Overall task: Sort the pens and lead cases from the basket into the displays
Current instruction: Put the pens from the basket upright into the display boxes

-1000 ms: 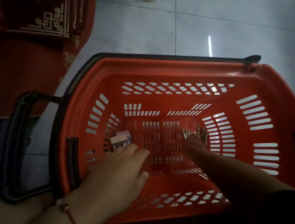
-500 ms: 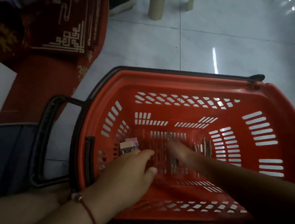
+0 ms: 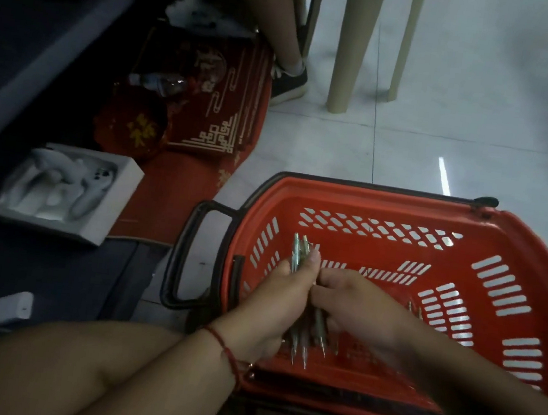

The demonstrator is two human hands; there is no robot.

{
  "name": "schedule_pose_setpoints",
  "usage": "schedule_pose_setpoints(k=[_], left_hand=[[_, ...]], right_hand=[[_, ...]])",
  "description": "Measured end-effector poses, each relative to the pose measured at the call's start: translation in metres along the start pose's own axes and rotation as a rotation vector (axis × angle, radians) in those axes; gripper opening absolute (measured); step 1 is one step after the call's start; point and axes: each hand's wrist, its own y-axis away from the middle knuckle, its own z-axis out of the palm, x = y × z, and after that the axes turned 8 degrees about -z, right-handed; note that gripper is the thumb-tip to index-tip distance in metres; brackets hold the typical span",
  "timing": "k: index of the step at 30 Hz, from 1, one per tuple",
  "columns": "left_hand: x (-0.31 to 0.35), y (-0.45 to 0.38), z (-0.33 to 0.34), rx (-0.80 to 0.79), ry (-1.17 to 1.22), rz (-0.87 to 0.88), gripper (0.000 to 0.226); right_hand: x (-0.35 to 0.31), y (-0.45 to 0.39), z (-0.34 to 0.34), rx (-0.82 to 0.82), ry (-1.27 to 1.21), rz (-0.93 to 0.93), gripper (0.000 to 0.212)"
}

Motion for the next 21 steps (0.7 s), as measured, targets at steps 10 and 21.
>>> schedule_pose_setpoints(k=[10,21], left_hand=[[0.030,0.095,-0.049,0.122,0.076,0.313,0.027],[-0.022,0.255,-0.208,0.883,-0.720,0.525,0.025]], right_hand=[[-0.071,0.019,0.030,0.112,-0.122,-0.140,0.017],[-0.159,0.014,0.183,-0.039,-0.312,-0.326,0.016]])
